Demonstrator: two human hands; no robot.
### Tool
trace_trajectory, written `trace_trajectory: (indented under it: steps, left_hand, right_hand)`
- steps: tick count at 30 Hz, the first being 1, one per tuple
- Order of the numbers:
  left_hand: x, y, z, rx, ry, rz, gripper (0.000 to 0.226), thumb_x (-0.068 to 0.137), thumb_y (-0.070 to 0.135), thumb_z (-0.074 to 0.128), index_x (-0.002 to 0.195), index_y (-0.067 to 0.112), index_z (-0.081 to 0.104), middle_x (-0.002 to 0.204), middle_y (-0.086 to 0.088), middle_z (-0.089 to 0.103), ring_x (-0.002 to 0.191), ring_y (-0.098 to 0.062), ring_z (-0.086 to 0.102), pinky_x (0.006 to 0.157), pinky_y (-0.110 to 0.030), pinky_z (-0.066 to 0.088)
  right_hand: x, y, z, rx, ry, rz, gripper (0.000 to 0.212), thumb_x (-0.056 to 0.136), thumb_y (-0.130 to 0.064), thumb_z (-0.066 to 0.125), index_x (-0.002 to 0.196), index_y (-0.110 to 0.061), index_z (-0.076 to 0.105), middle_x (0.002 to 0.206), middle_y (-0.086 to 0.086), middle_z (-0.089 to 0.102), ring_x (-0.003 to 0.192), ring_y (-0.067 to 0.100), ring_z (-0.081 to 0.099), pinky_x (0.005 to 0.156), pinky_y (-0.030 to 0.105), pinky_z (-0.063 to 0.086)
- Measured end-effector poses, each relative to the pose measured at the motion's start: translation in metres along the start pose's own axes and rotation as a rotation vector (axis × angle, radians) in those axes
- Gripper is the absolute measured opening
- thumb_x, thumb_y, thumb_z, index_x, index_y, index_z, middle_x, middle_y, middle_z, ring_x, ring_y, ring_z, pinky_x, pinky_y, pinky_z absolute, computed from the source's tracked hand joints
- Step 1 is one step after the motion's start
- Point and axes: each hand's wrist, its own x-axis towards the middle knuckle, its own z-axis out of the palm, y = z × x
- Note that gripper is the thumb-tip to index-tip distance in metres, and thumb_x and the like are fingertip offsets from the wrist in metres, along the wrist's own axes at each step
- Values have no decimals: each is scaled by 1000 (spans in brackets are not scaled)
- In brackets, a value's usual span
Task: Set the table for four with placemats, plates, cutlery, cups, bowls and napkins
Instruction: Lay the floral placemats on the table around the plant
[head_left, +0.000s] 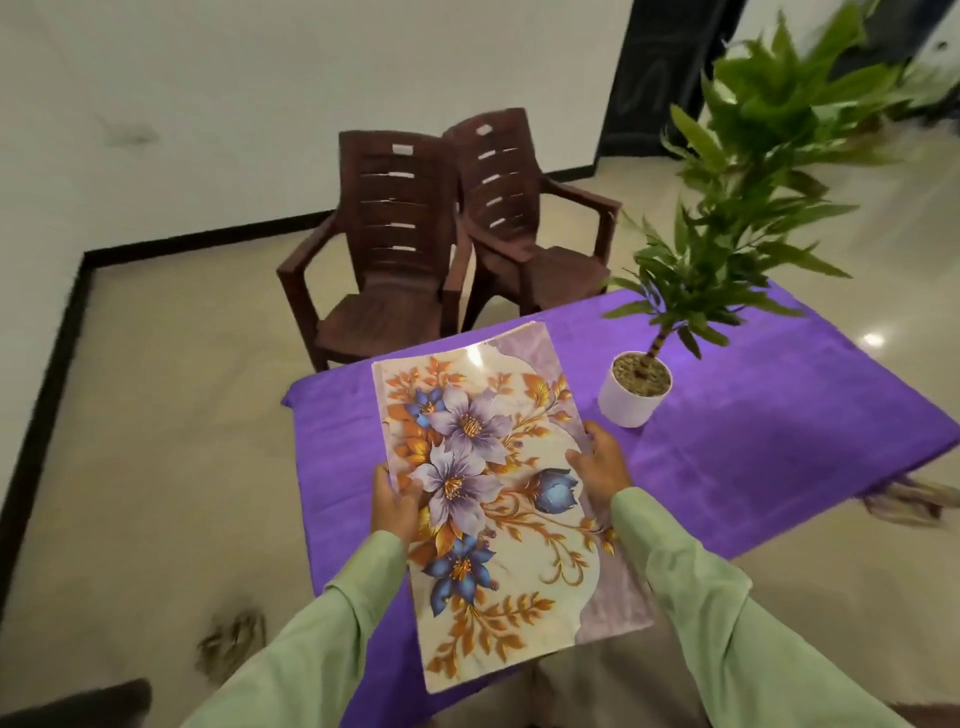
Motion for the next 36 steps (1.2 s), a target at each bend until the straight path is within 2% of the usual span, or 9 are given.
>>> trace_trajectory:
  steps: [4, 7, 9, 11, 16, 20, 27, 31, 36]
  left_hand:
    - [-16, 0, 14, -25, 105, -65, 27, 92, 4, 57, 117, 10, 48, 115, -17, 63, 104, -36, 62, 92, -53, 51]
    - [-23, -11, 16, -55, 184, -103, 23, 89, 13, 59, 109, 20, 50, 110, -18, 64, 101, -39, 63, 87, -56, 53]
    - [-21, -30, 15, -62, 224, -134, 22, 81, 29, 60, 99, 33, 49, 107, -16, 65, 98, -39, 64, 83, -62, 53]
    - [-27, -36, 15, -76, 242, -158, 26, 76, 32, 56, 101, 31, 48, 106, -14, 65, 97, -38, 64, 81, -64, 53]
    - [-52, -32, 19, -132, 314, -159, 26, 90, 9, 57, 113, 9, 48, 110, -20, 62, 101, -39, 61, 86, -51, 53]
    - [-64, -35, 26, -159, 395, -178, 22, 94, 7, 55, 114, 8, 47, 110, -18, 61, 98, -35, 60, 81, -41, 50]
    - [-87, -49, 59, -232, 580, -224, 26, 92, 8, 56, 117, 8, 48, 108, -16, 61, 96, -32, 60, 85, -46, 52]
    - [-108, -54, 90, -269, 702, -251, 30, 83, 18, 60, 109, 9, 50, 103, -16, 61, 91, -30, 60, 80, -44, 50]
    - [-130, -73, 114, -265, 808, -344, 29, 89, 12, 58, 116, 7, 50, 106, -17, 64, 93, -34, 62, 82, -46, 53]
  right_hand:
    - [23, -1, -5, -33, -106, -50, 33, 85, 4, 58, 116, -5, 55, 111, 7, 58, 100, 20, 53, 80, 29, 40]
    - [35, 1, -3, -75, -171, -64, 24, 84, 3, 57, 106, -2, 51, 102, 13, 57, 89, 24, 52, 77, 40, 45]
    - [37, 2, 0, -107, -213, -80, 19, 83, 4, 57, 100, 0, 49, 90, 12, 53, 78, 23, 46, 66, 36, 40]
    - [36, 0, 3, -128, -235, -101, 16, 84, 4, 56, 98, 1, 48, 85, 10, 49, 74, 21, 42, 60, 33, 35]
    - [37, -7, 7, -178, -294, -130, 22, 86, 3, 56, 107, -1, 51, 93, 10, 55, 78, 25, 48, 64, 32, 37]
    - [44, -10, 9, -217, -357, -171, 19, 84, 2, 57, 101, -3, 51, 90, 11, 55, 76, 23, 47, 60, 33, 36]
    - [75, 4, 10, -266, -526, -260, 23, 87, 1, 58, 108, -4, 51, 99, 13, 58, 82, 25, 52, 60, 31, 37]
    - [88, 15, 5, -289, -612, -305, 30, 87, 0, 59, 116, -4, 53, 103, 8, 55, 90, 29, 55, 70, 34, 41]
    - [99, 22, 10, -368, -705, -347, 35, 84, -6, 64, 119, -10, 59, 114, 11, 64, 100, 31, 61, 78, 36, 46]
